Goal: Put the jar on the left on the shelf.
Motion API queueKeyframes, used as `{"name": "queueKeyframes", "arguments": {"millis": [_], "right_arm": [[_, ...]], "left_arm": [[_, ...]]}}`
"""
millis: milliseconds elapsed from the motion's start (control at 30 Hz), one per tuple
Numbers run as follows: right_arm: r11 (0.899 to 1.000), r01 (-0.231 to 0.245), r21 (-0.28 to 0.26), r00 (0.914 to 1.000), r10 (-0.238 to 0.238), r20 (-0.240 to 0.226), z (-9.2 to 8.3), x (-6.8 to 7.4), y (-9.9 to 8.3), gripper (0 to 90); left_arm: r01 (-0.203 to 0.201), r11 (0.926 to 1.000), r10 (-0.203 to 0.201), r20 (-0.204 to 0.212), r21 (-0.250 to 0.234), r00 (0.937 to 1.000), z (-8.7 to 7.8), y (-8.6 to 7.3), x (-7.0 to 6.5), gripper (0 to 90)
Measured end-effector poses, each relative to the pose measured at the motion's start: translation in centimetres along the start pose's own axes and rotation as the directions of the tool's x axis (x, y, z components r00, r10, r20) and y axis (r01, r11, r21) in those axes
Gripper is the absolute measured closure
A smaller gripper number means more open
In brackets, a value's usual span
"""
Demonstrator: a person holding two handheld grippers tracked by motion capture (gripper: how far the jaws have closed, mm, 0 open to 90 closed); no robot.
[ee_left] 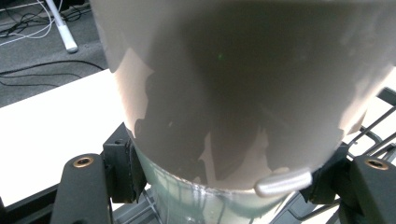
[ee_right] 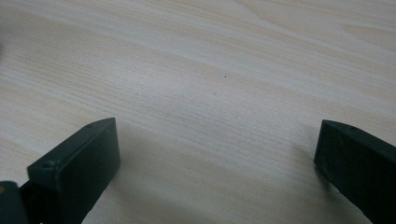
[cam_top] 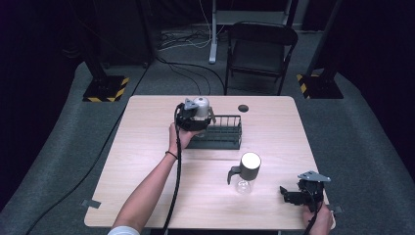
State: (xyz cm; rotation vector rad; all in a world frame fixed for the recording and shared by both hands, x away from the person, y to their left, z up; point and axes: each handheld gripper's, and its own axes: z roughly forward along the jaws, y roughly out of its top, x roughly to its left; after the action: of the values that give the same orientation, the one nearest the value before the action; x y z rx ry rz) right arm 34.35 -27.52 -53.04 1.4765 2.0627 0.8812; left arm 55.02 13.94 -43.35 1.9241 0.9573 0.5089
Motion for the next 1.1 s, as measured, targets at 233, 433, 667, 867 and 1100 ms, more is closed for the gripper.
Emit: {"name": "queueKeyframes", "arguments": {"millis": [233,433,667,867,1100], "right_arm": [[1.000,0.000,0.000,1.0000,0.000,0.000,0.00,0.00,0.00,0.0],[1.000,0.000,0.000,1.0000,0.000,0.000,0.00,0.00,0.00,0.0],[1.000,0.000,0.000,1.0000,0.000,0.000,0.00,0.00,0.00,0.0],[1.000,0.000,0.000,1.0000,0.000,0.000,0.00,0.00,0.00,0.0],[1.000,0.000,0.000,1.0000,0.000,0.000,0.00,0.00,0.00,0.0]], "left_arm": [[-0.014,0.9994,0.014,0.000,-0.031,0.9999,-0.33,-0.76,-0.03,30.8],[-0.031,0.9990,0.030,-0.006,-0.033,0.9995,-0.52,-1.01,-0.25,30.8],[-0.031,0.9990,0.030,-0.004,-0.032,0.9995,-0.52,-0.99,-0.22,30.7],[-0.029,0.9990,0.029,-0.003,-0.032,0.9996,-0.55,-1.00,-0.20,30.6],[-0.028,0.9991,0.028,-0.003,-0.033,0.9996,-0.53,-0.99,-0.19,30.5]]}}
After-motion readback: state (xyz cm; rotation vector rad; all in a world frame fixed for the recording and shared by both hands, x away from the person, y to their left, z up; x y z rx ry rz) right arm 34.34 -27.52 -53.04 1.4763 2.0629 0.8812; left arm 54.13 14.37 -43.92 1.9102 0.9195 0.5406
